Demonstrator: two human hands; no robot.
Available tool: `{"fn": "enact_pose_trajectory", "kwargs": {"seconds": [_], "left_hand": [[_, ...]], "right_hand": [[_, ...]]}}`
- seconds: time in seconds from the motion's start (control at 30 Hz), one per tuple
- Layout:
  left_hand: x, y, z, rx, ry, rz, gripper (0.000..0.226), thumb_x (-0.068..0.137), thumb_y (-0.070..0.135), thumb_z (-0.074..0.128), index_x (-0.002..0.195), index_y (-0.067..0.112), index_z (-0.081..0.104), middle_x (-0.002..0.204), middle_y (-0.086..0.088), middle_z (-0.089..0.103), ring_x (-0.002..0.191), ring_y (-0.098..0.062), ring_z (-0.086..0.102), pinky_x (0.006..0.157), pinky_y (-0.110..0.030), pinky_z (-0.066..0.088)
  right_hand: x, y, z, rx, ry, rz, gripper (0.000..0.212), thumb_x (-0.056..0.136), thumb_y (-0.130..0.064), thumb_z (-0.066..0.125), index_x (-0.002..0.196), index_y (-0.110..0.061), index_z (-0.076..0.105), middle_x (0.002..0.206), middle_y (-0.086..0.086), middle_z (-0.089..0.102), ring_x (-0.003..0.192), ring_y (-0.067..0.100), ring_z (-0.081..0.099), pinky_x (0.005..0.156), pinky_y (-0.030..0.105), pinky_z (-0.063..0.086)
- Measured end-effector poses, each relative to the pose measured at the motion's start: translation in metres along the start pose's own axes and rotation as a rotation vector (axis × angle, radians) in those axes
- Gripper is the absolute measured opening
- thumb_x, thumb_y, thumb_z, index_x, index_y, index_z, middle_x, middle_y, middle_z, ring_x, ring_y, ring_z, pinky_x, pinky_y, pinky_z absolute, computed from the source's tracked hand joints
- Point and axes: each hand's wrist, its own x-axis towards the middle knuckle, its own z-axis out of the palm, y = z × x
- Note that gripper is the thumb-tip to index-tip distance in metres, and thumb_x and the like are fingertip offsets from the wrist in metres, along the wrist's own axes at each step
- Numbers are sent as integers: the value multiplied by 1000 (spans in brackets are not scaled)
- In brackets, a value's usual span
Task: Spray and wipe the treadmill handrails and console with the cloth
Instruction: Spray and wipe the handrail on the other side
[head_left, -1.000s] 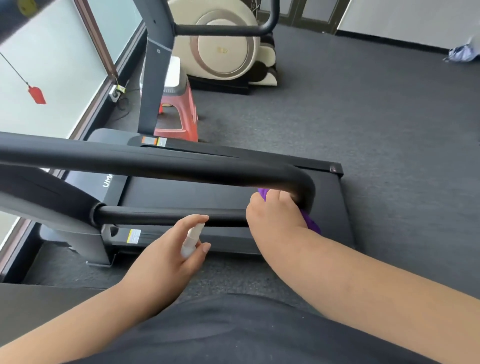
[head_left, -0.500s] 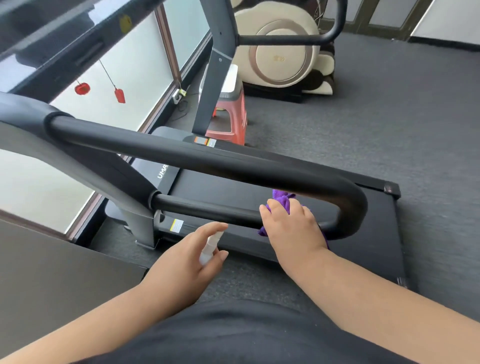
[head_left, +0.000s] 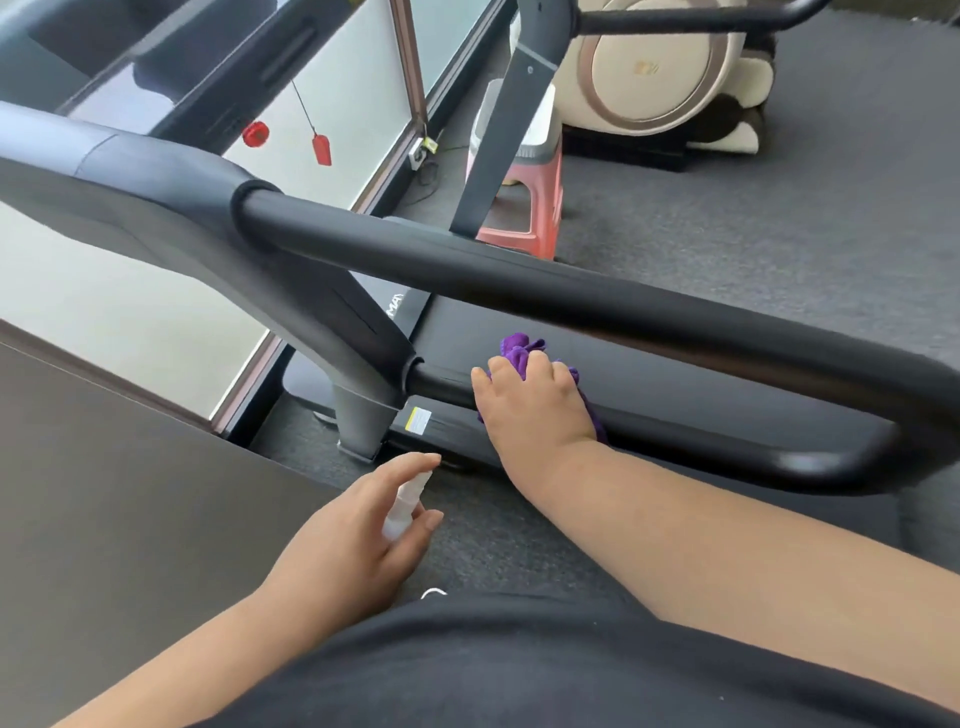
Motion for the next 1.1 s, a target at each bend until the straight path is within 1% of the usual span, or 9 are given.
{"fn": "enact_pose_trajectory", "kwargs": {"seconds": [0.17,0.3,0.4,0.47,0.57,0.63,0.8,0.93,1.1], "left_hand": [[0,-30,-18,1,13,-14,69,84,27,78,125,62,33,106,34,58,92,15,58,75,-15,45],[7,-37,-25,7,1,25,61,84,37,70,126,59,32,105,30,58,90,11,59,75,-19,47],[14,-38,-25,2,-16,34,64,85,32,75,126,57,34,101,30,58,88,19,55,73,-6,41],[21,-34,-20,8,-30,57,66,85,29,76,127,56,34,97,33,56,86,24,52,71,-5,39],[34,-16,-10,-14,-38,102,64,87,28,74,127,57,32,100,33,55,90,23,52,73,-9,39],[42,-2,0,-22,-55,120,62,88,30,72,126,59,32,98,33,56,91,20,53,74,-5,38],[54,43,26,-34,-86,147,51,89,41,62,127,57,32,101,46,52,88,19,53,72,-3,38],[55,87,52,-36,-87,143,50,88,46,58,127,59,30,93,33,56,89,17,53,69,-8,39],[40,139,88,-51,-60,120,48,88,49,55,129,57,32,93,31,56,87,16,54,70,-9,38]], "right_hand": [[40,-40,3,36,56,-58,67,90,-18,54,151,-19,24,137,5,41,108,32,45,91,44,39],[56,-57,1,81,87,-31,58,86,-10,56,139,-11,32,126,7,46,100,30,47,84,42,41],[54,-54,-2,98,66,-32,63,83,-16,64,138,-13,35,135,8,42,103,31,48,85,42,43],[48,-47,-5,114,42,-30,56,81,-18,69,131,-18,46,140,9,39,104,33,48,84,43,43],[29,-29,-8,137,19,-25,56,78,-16,72,128,-20,49,142,10,37,106,35,48,84,44,44],[10,-11,-7,134,17,-13,62,75,-15,76,130,-20,48,143,11,37,106,35,49,85,45,46],[-36,35,-5,125,1,24,72,65,-14,85,128,-20,49,139,11,41,104,33,50,84,44,49],[-71,75,-1,124,14,19,68,71,-15,82,130,-21,49,142,9,39,106,33,50,86,44,49],[-109,120,4,101,27,-29,70,74,-15,81,134,-21,47,144,9,36,109,34,49,90,45,48]]}}
